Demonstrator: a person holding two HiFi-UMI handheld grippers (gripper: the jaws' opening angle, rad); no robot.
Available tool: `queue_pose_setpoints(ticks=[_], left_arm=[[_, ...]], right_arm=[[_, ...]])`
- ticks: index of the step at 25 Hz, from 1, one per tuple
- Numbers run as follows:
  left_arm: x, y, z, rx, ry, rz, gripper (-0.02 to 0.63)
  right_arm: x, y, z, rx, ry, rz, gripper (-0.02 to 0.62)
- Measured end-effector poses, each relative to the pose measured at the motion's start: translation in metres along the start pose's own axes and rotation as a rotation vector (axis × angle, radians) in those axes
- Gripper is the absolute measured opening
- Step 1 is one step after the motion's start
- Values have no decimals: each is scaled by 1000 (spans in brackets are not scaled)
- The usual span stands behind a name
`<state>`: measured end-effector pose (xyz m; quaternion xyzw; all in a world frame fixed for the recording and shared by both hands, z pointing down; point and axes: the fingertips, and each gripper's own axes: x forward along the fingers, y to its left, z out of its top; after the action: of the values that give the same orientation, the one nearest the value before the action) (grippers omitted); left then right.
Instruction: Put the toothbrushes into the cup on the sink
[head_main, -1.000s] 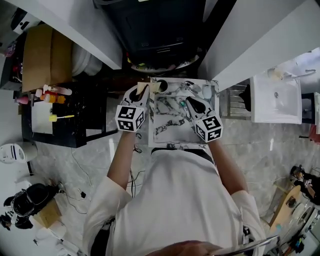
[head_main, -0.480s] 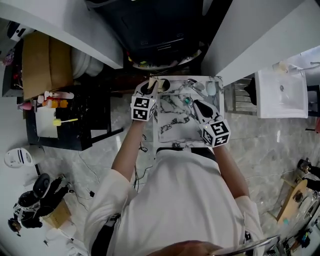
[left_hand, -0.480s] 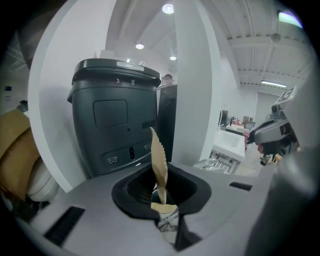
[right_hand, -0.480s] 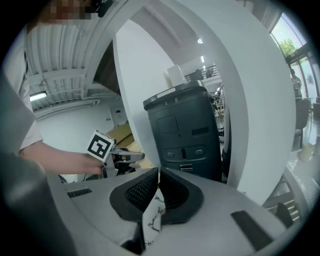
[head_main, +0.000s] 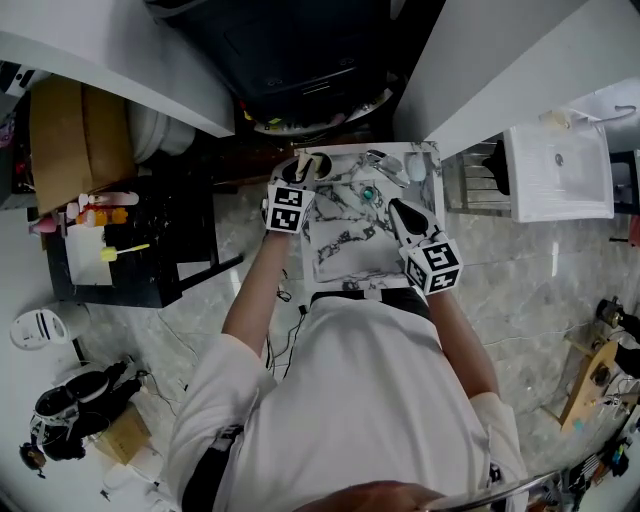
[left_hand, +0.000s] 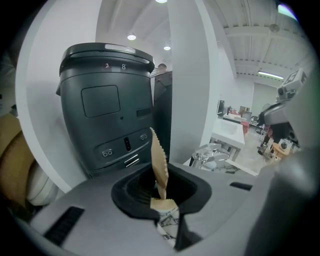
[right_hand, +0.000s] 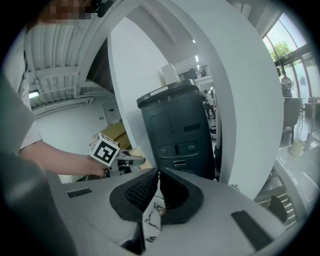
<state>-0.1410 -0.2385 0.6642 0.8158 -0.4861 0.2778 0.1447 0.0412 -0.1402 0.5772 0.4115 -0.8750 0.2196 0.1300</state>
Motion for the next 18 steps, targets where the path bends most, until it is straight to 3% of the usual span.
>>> queue_pose_setpoints(ticks=[7,10,18], left_arm=[[2,-5,-5,-25,11,-17,129],[-1,-6,-7,-37,4,-8,193],[-31,9,13,-36,-113,90,147]], right_arm=[[-3,1,-8,-3,6,-6,40],[-4,3,-9,-4,5,-6,40],[-6,7,-10,-8,4,-3,40]])
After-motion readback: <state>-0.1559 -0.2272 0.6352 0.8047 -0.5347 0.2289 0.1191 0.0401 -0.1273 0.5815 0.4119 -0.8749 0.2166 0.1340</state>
